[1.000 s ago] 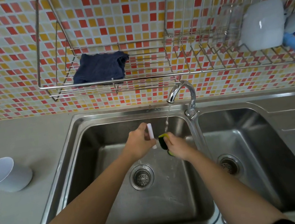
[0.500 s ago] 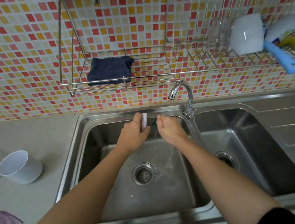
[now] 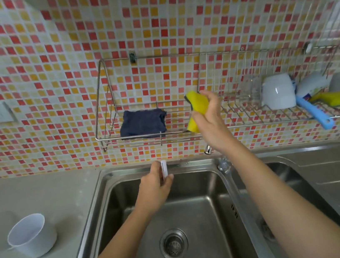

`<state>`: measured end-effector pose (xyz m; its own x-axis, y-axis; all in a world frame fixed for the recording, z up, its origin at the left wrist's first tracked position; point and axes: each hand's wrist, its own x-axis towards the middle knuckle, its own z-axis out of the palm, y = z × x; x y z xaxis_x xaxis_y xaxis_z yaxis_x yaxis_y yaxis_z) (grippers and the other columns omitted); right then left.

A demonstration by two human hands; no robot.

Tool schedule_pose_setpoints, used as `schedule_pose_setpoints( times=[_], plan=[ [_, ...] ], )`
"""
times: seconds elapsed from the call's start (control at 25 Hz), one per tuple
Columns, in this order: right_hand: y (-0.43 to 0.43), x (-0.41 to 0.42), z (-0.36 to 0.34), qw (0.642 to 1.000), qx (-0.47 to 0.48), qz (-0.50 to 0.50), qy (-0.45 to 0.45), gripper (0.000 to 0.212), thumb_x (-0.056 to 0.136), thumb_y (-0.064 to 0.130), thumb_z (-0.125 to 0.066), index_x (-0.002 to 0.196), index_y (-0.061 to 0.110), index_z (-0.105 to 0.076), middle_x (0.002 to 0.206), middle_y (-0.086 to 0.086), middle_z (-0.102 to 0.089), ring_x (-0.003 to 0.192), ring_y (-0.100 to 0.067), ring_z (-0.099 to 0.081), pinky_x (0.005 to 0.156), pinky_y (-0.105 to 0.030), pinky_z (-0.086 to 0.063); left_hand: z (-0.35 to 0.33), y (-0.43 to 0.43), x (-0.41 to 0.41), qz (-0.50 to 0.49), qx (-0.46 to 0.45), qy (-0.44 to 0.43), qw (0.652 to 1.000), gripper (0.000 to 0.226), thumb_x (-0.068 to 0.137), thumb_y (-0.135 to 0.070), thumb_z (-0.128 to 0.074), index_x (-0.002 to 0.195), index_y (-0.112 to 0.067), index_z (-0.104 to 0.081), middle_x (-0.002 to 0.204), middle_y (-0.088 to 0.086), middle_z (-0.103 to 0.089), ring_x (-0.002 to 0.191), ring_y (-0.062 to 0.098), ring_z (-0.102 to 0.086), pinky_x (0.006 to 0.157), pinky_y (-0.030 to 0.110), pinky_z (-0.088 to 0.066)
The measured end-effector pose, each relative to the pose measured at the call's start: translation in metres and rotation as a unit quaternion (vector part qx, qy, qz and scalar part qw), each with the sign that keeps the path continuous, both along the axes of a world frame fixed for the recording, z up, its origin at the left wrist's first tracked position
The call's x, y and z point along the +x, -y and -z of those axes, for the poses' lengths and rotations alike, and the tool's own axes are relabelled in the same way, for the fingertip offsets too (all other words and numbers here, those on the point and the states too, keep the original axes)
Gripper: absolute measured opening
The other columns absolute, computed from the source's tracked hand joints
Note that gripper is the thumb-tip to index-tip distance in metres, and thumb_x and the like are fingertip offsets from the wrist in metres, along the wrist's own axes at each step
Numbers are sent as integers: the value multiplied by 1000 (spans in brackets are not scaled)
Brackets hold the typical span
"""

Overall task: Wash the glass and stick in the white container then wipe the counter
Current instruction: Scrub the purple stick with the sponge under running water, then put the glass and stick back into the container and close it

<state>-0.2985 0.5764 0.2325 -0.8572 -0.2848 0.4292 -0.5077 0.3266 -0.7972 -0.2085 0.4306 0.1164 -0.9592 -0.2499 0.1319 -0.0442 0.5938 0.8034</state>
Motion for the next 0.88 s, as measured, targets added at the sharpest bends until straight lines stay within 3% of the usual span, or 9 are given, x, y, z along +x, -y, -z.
schedule_pose_setpoints(
  times=[0.12,0.24,0.4,0.48,0.56,0.64,0.72,0.8,0.88],
  plan=[
    [32,-49,-4,989,132,29,61,43,98,21,-35,138,16,-22,145,-15,-14,134,-32,-24,110,-35,-25,-6,5,5,-6,7,-7,1000,26,91,-29,-58,111,-22,-43,94,0,-65,80,13,-65,74,30,-57],
    [54,-84,12,943,292,71,146,52,99,21,-33,146,16,-11,153,-20,0,139,-40,-12,113,-47,-21,-12,12,11,-15,13,-14,1000,21,91,-30,-57,103,-22,-43,86,2,-64,76,17,-65,70,37,-57],
    [65,-100,19,879,431,36,200,59,98,28,-32,149,17,-4,155,-19,-5,139,-39,-17,110,-45,-25,-20,23,17,-27,5,-17,999,20,91,-32,-57,98,-20,-43,83,3,-65,75,20,-65,69,40,-57],
    [66,-99,16,862,466,30,196,56,99,37,-25,149,21,-8,156,-19,0,142,-38,-8,112,-46,-17,-21,25,20,-29,2,-14,999,18,91,-32,-56,97,-19,-44,81,3,-65,74,19,-65,67,37,-55],
    [64,-90,14,876,457,44,149,52,98,41,-23,147,25,-20,156,-18,-2,142,-36,-2,114,-48,-13,-21,24,25,-27,5,-3,1000,15,93,-29,-53,97,-17,-46,80,0,-65,72,12,-65,64,29,-54],
    [58,-70,17,927,365,87,20,46,96,36,-33,138,21,-41,148,-18,-26,136,-36,-23,110,-45,-27,-22,22,26,-30,31,11,999,14,95,-26,-48,95,-12,-50,73,-7,-64,68,4,-62,59,21,-49],
    [51,-36,22,960,215,118,-133,32,91,23,-45,118,13,-59,122,-13,-51,110,-29,-49,88,-35,-43,-21,24,23,-38,39,16,998,20,96,-25,-47,92,-8,-55,69,-9,-64,67,6,-61,61,20,-47],
    [45,1,39,971,127,94,-179,19,88,15,-50,101,10,-63,96,-1,-54,83,-17,-51,68,-26,-38,-12,31,20,-36,18,18,999,20,93,-25,-52,89,-8,-60,74,-2,-67,70,12,-63,62,22,-47],
    [42,32,68,978,110,70,-166,12,85,11,-52,92,10,-63,83,5,-53,73,-12,-49,63,-25,-36,2,42,19,-38,3,32,999,13,90,-21,-58,90,-9,-62,79,3,-68,71,15,-63,59,19,-45]
  ],
)
